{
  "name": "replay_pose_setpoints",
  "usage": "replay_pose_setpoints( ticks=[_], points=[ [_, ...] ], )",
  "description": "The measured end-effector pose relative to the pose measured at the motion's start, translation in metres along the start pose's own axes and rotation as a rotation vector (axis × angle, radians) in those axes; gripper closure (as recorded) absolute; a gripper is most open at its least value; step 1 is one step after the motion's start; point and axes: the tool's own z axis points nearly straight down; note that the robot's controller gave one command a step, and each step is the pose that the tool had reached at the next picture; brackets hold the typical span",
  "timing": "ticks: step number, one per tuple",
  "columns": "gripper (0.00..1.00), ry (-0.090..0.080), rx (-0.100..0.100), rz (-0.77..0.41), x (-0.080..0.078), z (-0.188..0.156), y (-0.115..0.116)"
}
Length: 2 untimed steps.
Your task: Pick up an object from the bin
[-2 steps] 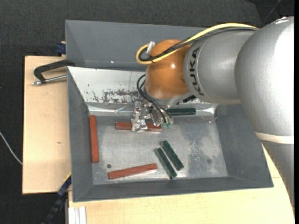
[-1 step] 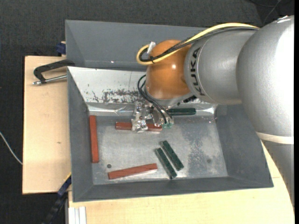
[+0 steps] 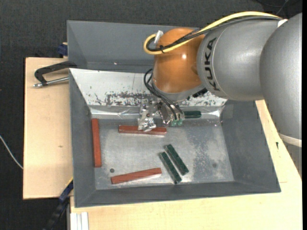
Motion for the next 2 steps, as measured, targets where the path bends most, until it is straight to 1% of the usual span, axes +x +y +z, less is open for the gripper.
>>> replay_pose_setpoints(
  ticks=[1, 2],
  points=[
    [1.00, -0.002, 0.000, 0.099, 0.000, -0.070, -0.007],
    [1.00, -0.018, 0.001, 0.113, -0.005, -0.065, 0.020]
  ],
)
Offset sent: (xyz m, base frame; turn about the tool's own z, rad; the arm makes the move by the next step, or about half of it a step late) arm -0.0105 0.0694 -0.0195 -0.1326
